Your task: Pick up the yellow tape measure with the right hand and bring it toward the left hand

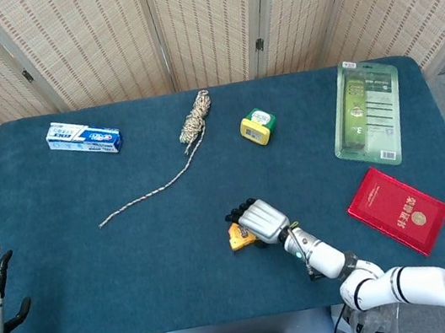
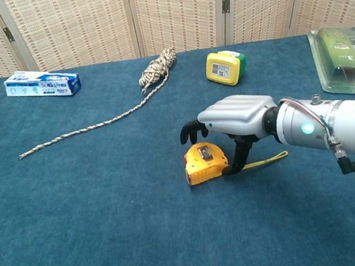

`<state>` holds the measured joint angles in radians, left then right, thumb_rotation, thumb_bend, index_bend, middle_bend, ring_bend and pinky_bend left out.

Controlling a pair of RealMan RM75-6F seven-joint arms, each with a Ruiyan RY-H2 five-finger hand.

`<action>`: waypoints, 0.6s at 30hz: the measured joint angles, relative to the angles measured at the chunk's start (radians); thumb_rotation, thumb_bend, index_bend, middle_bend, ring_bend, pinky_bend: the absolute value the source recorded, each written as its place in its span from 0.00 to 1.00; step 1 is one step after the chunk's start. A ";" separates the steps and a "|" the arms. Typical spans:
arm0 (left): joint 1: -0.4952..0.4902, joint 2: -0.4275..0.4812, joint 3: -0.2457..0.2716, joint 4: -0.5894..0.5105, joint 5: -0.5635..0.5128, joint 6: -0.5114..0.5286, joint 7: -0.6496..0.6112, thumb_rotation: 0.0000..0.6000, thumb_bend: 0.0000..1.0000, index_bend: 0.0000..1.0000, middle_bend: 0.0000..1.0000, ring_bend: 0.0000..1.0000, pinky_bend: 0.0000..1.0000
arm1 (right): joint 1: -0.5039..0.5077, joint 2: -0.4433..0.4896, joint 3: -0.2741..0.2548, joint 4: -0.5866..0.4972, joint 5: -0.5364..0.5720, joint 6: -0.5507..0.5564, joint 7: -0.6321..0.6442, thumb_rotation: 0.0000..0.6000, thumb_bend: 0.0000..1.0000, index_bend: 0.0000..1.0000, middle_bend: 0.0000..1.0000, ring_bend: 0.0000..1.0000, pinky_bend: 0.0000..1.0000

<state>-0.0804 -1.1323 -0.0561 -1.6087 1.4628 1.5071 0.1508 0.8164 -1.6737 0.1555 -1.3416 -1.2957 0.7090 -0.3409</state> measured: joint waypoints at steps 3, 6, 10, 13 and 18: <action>0.000 0.000 0.000 0.000 0.000 0.000 0.001 1.00 0.35 0.00 0.01 0.00 0.01 | 0.014 -0.004 -0.002 0.010 0.005 -0.010 0.001 1.00 0.27 0.25 0.30 0.25 0.24; 0.001 -0.001 0.000 0.001 0.001 0.000 0.000 1.00 0.35 0.00 0.01 0.00 0.01 | 0.027 -0.009 -0.007 0.020 0.015 -0.017 -0.013 1.00 0.27 0.28 0.32 0.27 0.24; -0.004 -0.002 -0.002 0.001 0.001 -0.005 0.002 1.00 0.35 0.00 0.01 0.00 0.01 | 0.034 -0.016 -0.008 0.026 0.032 -0.010 -0.021 1.00 0.27 0.39 0.39 0.31 0.24; -0.021 0.000 -0.009 -0.002 0.008 -0.016 0.007 1.00 0.35 0.00 0.01 0.00 0.01 | 0.040 -0.022 0.001 0.032 0.046 0.000 -0.022 1.00 0.27 0.46 0.45 0.34 0.25; -0.070 0.015 -0.032 -0.036 0.021 -0.055 0.018 1.00 0.35 0.00 0.01 0.00 0.01 | 0.062 -0.015 0.038 0.015 0.081 0.003 -0.013 1.00 0.27 0.53 0.49 0.36 0.25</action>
<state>-0.1508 -1.1174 -0.0886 -1.6443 1.4840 1.4521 0.1685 0.8780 -1.6892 0.1940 -1.3267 -1.2150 0.7121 -0.3540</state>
